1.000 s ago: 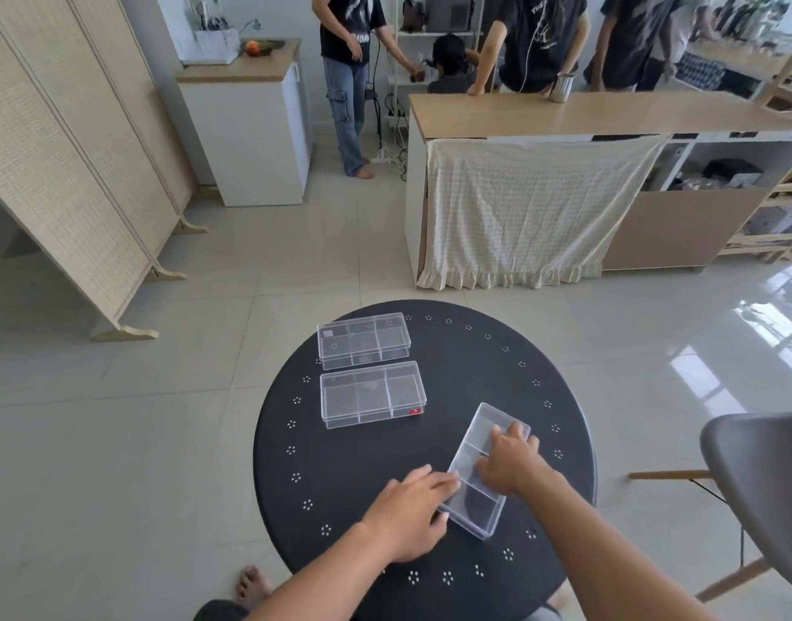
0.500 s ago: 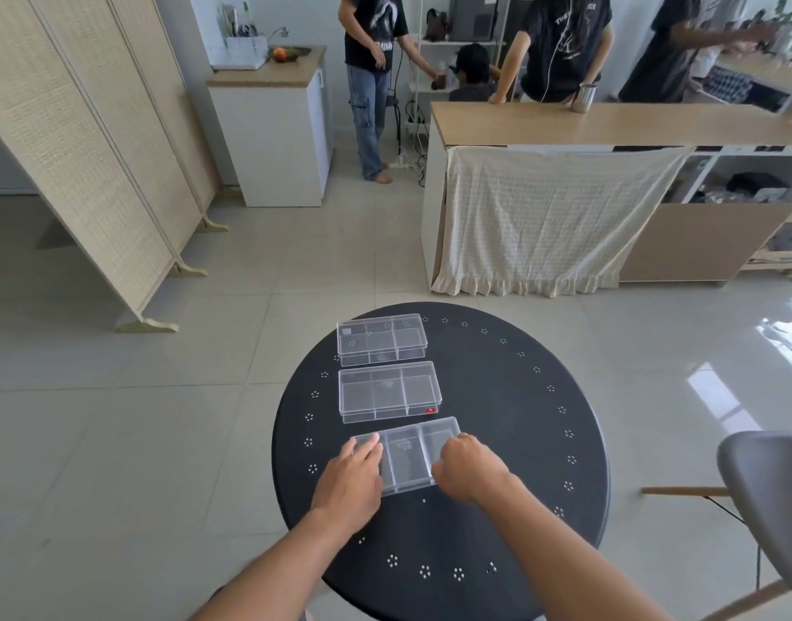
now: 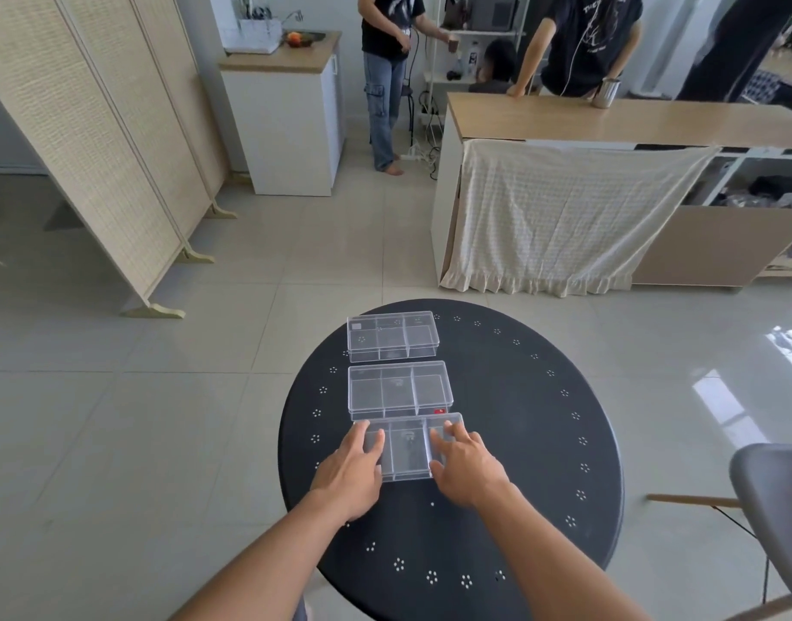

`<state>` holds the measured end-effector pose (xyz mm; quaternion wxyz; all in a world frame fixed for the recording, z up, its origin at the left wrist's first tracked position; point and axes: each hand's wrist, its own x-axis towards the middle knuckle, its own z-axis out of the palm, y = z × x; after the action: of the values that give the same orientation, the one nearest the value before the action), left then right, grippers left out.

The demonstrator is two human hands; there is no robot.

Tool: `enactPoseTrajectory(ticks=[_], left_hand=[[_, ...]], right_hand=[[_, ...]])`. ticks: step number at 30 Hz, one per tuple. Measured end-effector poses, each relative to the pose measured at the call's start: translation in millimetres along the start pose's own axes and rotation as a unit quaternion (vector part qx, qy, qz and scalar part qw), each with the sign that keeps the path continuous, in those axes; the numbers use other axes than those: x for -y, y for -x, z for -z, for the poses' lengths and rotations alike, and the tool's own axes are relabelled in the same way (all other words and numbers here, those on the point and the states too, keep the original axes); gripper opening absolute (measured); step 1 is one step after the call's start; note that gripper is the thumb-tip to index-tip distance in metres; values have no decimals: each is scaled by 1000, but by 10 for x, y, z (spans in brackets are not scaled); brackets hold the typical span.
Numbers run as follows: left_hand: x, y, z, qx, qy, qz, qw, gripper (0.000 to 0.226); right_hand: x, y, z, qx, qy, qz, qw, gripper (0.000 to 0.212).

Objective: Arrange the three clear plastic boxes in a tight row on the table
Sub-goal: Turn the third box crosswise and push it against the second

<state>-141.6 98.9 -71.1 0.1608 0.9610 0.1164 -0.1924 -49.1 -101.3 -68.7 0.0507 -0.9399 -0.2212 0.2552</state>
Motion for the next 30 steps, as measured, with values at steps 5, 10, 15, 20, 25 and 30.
enactPoseTrajectory(ticks=[5, 10, 15, 20, 25, 30], left_hand=[[-30, -70, 58, 10, -28, 2, 1000, 65], [-60, -154, 60, 20, -25, 19, 999, 71], [-39, -243, 118, 25, -8, 24, 999, 72], [-4, -322, 190, 31, 2, 26, 999, 71], [-39, -400, 314, 45, 4, 31, 998, 70], [-57, -479, 411, 46, 9, 39, 998, 69]], right_hand=[[-9, -118, 59, 13, 9, 2, 1000, 61], [31, -185, 66, 12, 11, 1, 1000, 64], [44, -242, 100, 7, 6, 2, 1000, 65], [54, -334, 121, 9, -1, 2, 1000, 66], [51, -436, 178, 10, 1, 4, 1000, 67], [63, -527, 218, 6, -11, 5, 1000, 67]])
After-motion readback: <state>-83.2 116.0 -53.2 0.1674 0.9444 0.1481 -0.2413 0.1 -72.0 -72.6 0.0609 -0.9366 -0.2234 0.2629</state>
